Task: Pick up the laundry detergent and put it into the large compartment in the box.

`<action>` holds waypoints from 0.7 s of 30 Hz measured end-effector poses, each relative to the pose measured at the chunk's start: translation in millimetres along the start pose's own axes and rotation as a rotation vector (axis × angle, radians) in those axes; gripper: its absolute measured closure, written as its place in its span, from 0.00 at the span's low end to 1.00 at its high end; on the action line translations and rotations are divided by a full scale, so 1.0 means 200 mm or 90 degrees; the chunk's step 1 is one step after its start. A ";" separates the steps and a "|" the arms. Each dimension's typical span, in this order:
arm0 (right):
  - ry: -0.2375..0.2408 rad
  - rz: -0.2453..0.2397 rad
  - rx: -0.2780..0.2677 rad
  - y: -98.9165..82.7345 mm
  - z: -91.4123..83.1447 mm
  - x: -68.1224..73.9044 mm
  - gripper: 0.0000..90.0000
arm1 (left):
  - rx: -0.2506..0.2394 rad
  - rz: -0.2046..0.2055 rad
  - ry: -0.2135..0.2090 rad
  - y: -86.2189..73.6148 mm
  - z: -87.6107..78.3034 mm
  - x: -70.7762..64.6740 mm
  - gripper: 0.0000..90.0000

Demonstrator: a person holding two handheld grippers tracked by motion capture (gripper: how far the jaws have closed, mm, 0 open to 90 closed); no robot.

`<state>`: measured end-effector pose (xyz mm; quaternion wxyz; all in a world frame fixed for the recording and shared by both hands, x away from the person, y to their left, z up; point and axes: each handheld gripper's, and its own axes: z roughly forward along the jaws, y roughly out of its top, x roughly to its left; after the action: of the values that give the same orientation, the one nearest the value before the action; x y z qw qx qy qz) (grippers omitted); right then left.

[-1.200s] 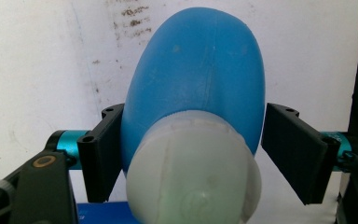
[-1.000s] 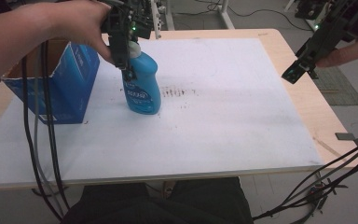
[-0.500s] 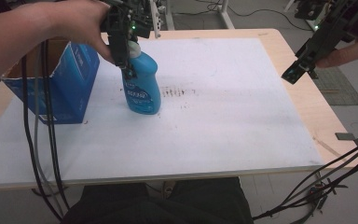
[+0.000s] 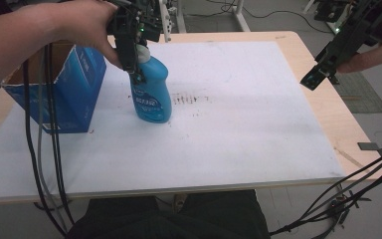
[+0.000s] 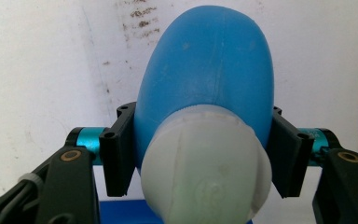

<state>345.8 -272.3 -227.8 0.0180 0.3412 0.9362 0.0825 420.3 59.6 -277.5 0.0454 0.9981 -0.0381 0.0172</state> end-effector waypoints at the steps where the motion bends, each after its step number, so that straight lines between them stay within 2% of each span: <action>1: 0.000 0.000 0.000 0.00 0.00 0.00 0.13 | -0.001 0.000 0.001 0.00 0.00 0.00 0.40; 9: -0.002 0.001 0.000 0.00 -0.01 0.00 0.13 | 0.001 0.009 0.004 0.00 0.00 -0.01 0.41; 21: -0.002 0.000 -0.001 0.01 -0.02 -0.01 0.13 | 0.003 -0.003 0.004 0.02 -0.01 -0.01 0.41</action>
<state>347.6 -273.2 -224.5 0.0199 0.3416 0.9360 0.0823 417.4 56.3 -274.7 0.0434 0.9982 -0.0352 0.0201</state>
